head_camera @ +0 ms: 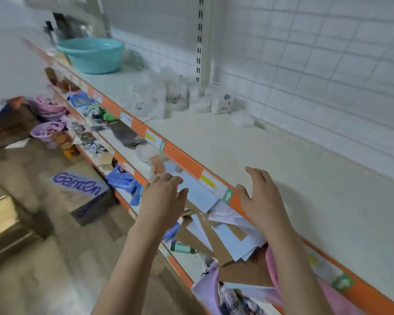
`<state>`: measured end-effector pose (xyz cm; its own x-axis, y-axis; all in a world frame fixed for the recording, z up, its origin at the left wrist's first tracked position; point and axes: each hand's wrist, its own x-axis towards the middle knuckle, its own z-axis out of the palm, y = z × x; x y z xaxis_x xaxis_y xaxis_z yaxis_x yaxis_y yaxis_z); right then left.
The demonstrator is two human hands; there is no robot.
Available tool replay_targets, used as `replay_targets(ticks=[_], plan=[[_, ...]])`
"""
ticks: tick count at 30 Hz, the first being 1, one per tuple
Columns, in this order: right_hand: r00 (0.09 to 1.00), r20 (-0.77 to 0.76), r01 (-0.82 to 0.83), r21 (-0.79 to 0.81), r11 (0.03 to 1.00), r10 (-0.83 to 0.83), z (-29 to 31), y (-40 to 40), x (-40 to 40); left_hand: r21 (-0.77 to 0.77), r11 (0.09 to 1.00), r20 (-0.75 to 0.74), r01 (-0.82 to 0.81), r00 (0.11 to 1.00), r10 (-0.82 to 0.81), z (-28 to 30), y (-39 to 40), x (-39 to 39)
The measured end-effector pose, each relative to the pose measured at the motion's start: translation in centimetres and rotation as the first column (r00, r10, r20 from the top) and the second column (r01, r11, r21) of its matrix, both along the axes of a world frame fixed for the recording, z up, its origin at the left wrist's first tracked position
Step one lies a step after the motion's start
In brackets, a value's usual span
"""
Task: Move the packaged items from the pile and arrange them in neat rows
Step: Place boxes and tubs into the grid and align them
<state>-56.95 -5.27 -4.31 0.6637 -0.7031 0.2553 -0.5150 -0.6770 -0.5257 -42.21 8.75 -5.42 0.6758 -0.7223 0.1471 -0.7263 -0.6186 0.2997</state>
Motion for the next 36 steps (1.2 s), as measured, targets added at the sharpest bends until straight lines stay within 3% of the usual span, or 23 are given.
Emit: replay_targets(ticks=[10, 20, 36], plan=[[0.997, -0.022, -0.068, 0.005, 0.998, 0.068, -1.4, 1.6, 14.4, -0.016, 0.998, -0.024, -0.067, 0.997, 0.067, -2.2, 2.3, 12.1], [1.000, -0.004, -0.015, 0.036, 0.999, 0.015, -1.6, -0.6, 26.5, -0.011, 1.000, 0.034, -0.012, 0.999, 0.012, -0.7, 0.1, 24.5], [0.935, -0.305, 0.198, 0.021, 0.980, -0.182, 0.3, -4.7, 40.6, -0.104, 0.986, -0.025, 0.132, 0.991, -0.135, 0.0, -3.5, 37.8]])
